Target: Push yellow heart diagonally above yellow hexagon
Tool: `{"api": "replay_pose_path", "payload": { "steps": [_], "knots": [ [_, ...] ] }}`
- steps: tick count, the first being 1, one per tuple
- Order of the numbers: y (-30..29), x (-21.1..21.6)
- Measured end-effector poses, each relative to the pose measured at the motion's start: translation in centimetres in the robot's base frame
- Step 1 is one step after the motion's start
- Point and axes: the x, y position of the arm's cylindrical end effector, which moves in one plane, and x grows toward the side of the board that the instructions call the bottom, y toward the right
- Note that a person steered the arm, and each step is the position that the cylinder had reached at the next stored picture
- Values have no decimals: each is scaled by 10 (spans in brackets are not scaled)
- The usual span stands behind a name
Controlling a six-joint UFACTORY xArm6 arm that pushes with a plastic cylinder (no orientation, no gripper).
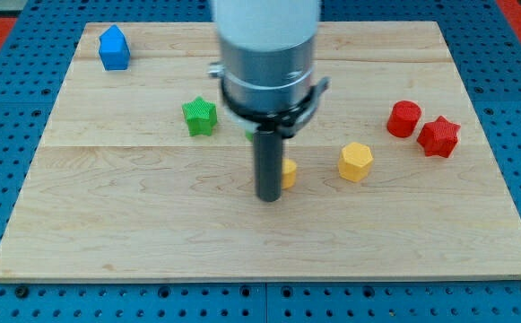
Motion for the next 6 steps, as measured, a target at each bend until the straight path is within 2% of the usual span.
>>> {"api": "replay_pose_path", "payload": {
  "steps": [2,3,4,5,6],
  "knots": [
    [-33,-12],
    [10,-39],
    [77,-40],
    [104,-40],
    [51,-19]
  ]
}}
